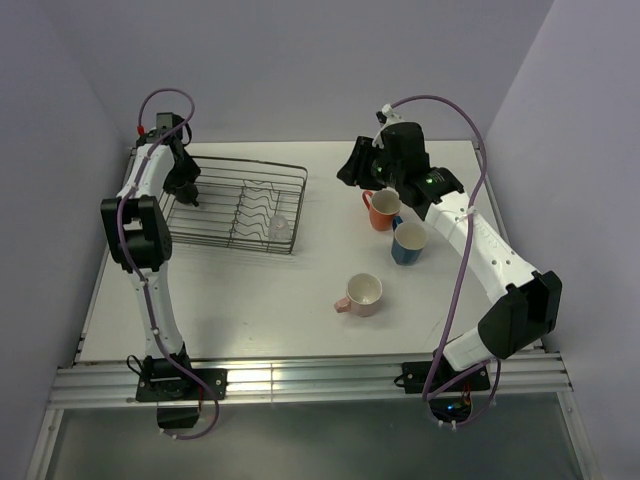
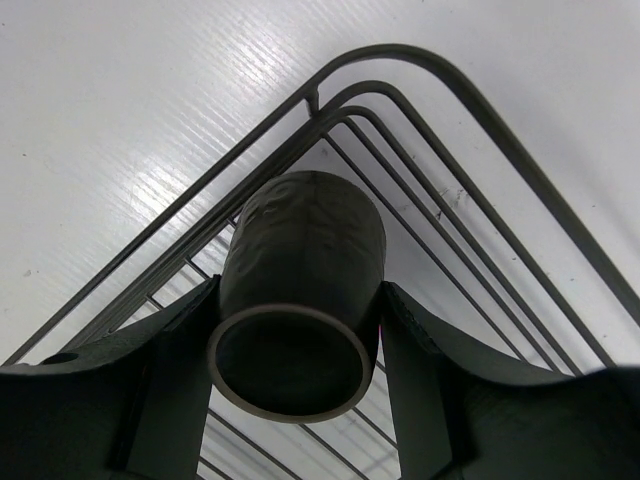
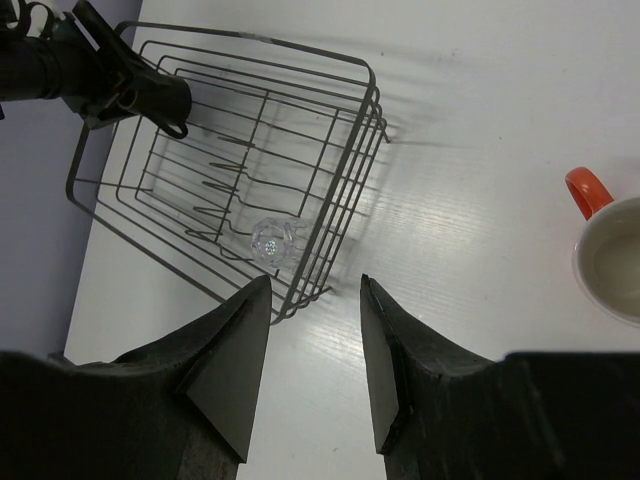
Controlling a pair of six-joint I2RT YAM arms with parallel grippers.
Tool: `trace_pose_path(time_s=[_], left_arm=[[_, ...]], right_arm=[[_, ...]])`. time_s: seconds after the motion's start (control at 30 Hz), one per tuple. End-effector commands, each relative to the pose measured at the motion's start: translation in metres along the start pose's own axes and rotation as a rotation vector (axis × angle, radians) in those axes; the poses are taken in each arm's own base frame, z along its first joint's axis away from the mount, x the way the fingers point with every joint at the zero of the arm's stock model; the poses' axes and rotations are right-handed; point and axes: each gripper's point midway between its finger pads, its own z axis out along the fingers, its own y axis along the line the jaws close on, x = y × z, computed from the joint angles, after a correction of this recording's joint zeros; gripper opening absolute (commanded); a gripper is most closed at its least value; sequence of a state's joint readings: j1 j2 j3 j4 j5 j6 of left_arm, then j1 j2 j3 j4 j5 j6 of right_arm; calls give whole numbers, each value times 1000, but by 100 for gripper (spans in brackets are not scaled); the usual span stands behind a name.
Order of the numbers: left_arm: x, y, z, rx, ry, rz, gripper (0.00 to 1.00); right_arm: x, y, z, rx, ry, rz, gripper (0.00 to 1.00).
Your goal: Load the cups into the dish rack
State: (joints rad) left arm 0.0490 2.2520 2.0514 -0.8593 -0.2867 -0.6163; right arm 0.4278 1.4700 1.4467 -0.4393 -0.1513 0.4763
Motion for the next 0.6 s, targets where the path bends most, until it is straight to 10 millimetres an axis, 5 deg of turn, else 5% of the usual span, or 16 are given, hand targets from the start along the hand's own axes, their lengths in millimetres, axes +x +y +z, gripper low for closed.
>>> trace_pose_path(time_s=[0.0, 0.2, 0.43, 0.57], left_arm=[[-8, -1, 0, 1, -21, 7, 6], [-6, -4, 6, 7, -15, 10, 18], [-6, -5, 10, 8, -17, 8, 62], [-7, -6, 10, 14, -22, 7, 74]], right_arm=[[-5, 6, -1, -24, -21, -24, 49], [-4, 5, 1, -22, -18, -23, 49], [-3, 4, 1, -20, -17, -23, 49], [-3, 3, 3, -15, -17, -24, 49]])
